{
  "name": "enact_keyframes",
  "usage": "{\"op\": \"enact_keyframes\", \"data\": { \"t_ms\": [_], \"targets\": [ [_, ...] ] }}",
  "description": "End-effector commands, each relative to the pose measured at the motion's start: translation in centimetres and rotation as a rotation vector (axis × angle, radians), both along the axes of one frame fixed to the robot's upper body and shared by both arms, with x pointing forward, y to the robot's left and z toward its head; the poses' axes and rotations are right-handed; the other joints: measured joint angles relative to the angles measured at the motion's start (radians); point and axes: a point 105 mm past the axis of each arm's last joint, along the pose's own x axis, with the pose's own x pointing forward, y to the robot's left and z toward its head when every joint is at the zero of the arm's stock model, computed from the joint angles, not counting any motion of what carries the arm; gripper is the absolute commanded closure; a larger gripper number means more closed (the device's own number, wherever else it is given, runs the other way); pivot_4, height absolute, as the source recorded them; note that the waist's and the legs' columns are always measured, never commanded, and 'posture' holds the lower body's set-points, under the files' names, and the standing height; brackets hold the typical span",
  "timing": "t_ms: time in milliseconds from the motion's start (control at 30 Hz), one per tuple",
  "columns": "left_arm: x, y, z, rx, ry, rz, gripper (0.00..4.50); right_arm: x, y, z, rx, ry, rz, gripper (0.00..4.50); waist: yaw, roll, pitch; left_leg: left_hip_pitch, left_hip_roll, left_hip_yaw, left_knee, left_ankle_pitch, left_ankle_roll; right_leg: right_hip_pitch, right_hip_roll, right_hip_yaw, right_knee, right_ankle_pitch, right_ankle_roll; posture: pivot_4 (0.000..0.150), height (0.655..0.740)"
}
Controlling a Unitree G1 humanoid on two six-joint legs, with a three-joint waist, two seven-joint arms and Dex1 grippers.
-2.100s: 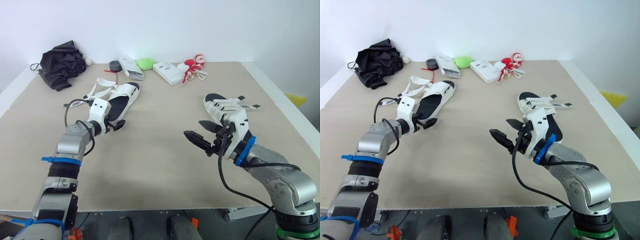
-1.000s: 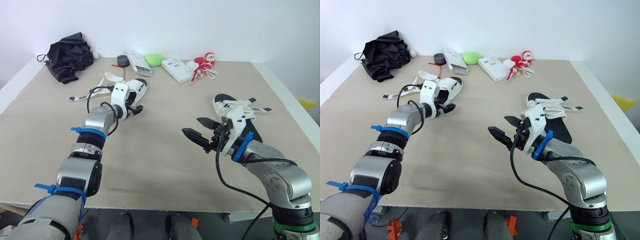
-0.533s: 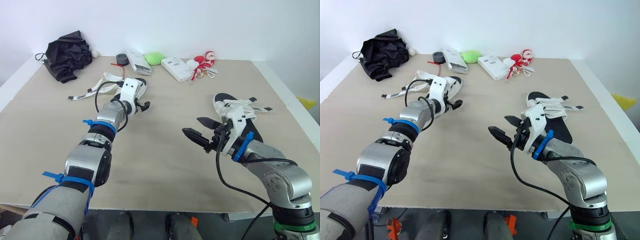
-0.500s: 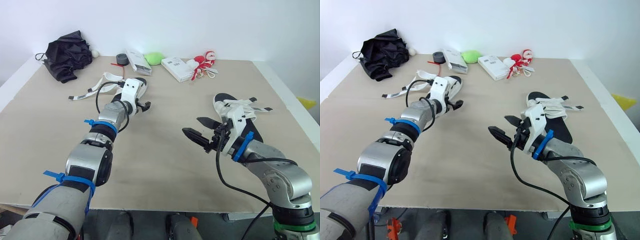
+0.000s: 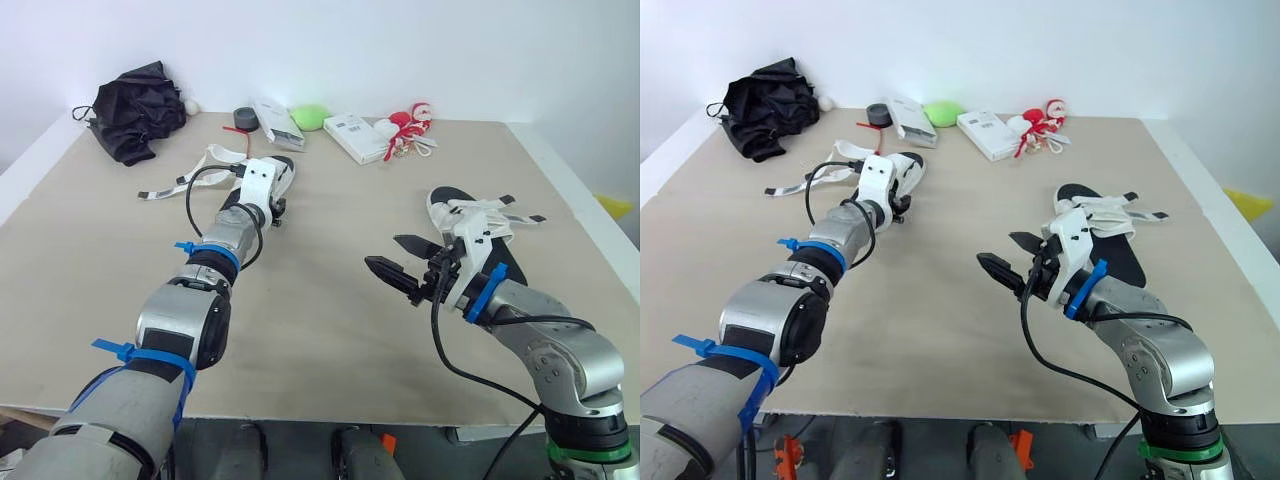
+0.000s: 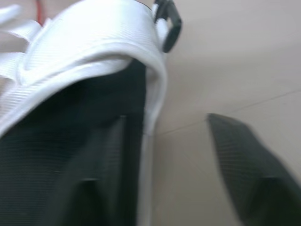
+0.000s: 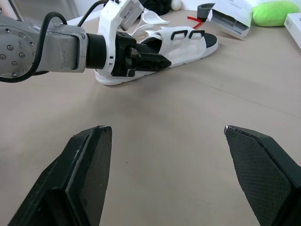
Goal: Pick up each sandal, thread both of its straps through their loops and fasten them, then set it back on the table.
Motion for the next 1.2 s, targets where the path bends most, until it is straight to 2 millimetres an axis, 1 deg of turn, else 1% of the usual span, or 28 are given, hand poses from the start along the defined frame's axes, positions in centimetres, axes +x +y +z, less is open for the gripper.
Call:
{"op": "enact_keyframes", "data": {
  "t_ms": [33,67,100,133,300,433,567,633,700,767,833,933,1000,1100,1200],
  "targets": [
    [0.3,-0.5,1.4,-0.01,-0.045,0.0,3.42,-0.1,-0.3,0.8,-0.001,-0.03,-0.004,0.38,0.0,0.0,0.0,0.0,0.0,0.0,0.0,0.0,0.0,0.0,0.0,0.0,0.0,0.0,0.0,0.15,0.74],
    [0.3,-0.4,1.4,-0.008,-0.046,0.005,3.78,-0.1,-0.3,0.8,-0.001,-0.029,-0.004,0.38,0.0,0.0,0.0,0.0,0.0,0.0,0.0,0.0,0.0,0.0,0.0,0.0,0.0,0.0,0.0,0.15,0.74],
    [0.3,-0.4,1.3,-0.007,-0.047,0.007,4.25,-0.1,-0.3,0.8,-0.001,-0.028,-0.004,0.38,0.0,0.0,0.0,0.0,0.0,0.0,0.0,0.0,0.0,0.0,0.0,0.0,0.0,0.0,0.0,0.15,0.74],
    [0.3,-0.3,1.3,-0.008,-0.046,0.011,4.46,0.0,-0.3,0.8,-0.001,-0.028,-0.004,0.38,0.0,0.0,0.0,0.0,0.0,0.0,0.0,0.0,0.0,0.0,0.0,0.0,0.0,0.0,0.0,0.15,0.74],
    [0.2,0.0,1.0,-0.004,-0.043,0.011,4.46,0.1,-0.4,0.9,-0.002,-0.028,-0.004,0.38,0.0,0.0,0.0,0.0,0.0,0.0,0.001,0.0,0.0,0.0,0.0,0.0,0.0,0.0,0.0,0.15,0.74],
    [0.1,-0.3,1.0,0.04,-0.055,-0.047,4.46,0.1,-0.3,0.8,-0.004,-0.024,-0.005,0.38,0.0,0.0,0.0,0.0,0.0,0.0,0.001,0.0,0.0,0.0,0.0,0.0,0.001,0.0,0.0,0.15,0.74],
    [-0.7,-1.5,0.3,0.081,-0.062,-0.209,4.46,-0.1,-0.2,0.7,-0.003,-0.021,-0.003,0.38,0.0,0.0,0.0,0.0,0.0,0.0,0.001,0.0,0.0,0.0,0.0,0.0,0.001,0.0,0.0,0.15,0.74],
    [-1.5,-2.0,-0.4,0.091,-0.054,-0.317,4.46,-0.2,-0.3,0.6,-0.002,-0.018,-0.003,0.38,0.0,0.0,0.0,0.0,0.0,0.0,0.001,0.0,0.0,0.0,0.0,0.0,0.001,0.0,0.0,0.15,0.74],
    [-2.6,-2.2,-0.8,0.076,-0.063,-0.431,4.46,-0.3,-0.3,0.6,-0.002,-0.016,-0.004,0.38,-0.001,0.002,-0.001,0.0,0.0,0.0,0.001,0.0,0.0,0.001,0.0,0.0,0.001,0.0,0.0,0.15,0.74],
    [-3.8,-1.8,-1.5,0.077,-0.042,-0.508,4.46,-0.3,-0.4,0.6,0.0,-0.015,-0.001,0.38,0.0,0.002,-0.001,0.001,0.0,0.0,0.001,0.0,0.0,0.001,0.0,0.0,0.001,0.004,-0.006,0.15,0.74],
    [-5.3,-1.1,-1.8,0.067,-0.02,-0.575,4.46,-0.3,-0.4,0.6,0.0,-0.014,0.003,0.38,-0.001,0.002,-0.001,0.001,0.0,0.0,0.001,0.0,0.0,0.001,0.0,0.0,0.001,0.004,-0.006,0.15,0.74],
    [-9.5,-0.8,-0.5,-0.029,0.004,-0.754,4.46,-0.1,-0.2,0.7,-0.003,-0.011,0.024,0.38,-0.011,0.002,-0.001,0.003,0.001,0.0,0.001,0.0,0.0,0.002,0.0,0.001,0.001,0.004,-0.006,0.15,0.74],
    [-12.0,-0.3,0.5,-0.031,-0.006,-0.859,4.46,0.0,0.1,0.8,-0.001,-0.011,0.04,0.38,-0.013,0.003,-0.001,0.004,0.002,0.0,0.001,0.0,0.0,0.002,0.002,0.001,0.002,0.004,-0.008,0.15,0.74],
    [-14.8,1.0,1.6,-0.017,-0.02,-0.978,4.46,0.1,0.3,0.9,0.0,-0.012,0.061,0.38,-0.01,0.003,0.0,0.004,0.004,0.0,0.002,0.0,0.0,0.002,0.004,0.001,0.003,0.003,-0.007,0.15,0.74],
    [-16.9,2.7,1.4,0.042,-0.005,-1.074,4.46,0.0,0.5,1.2,0.006,-0.021,0.089,0.38,-0.004,0.004,0.0,0.004,0.006,0.0,0.002,0.001,0.0,0.002,0.005,0.001,0.003,0.002,-0.007,0.15,0.74]
  ]
}}
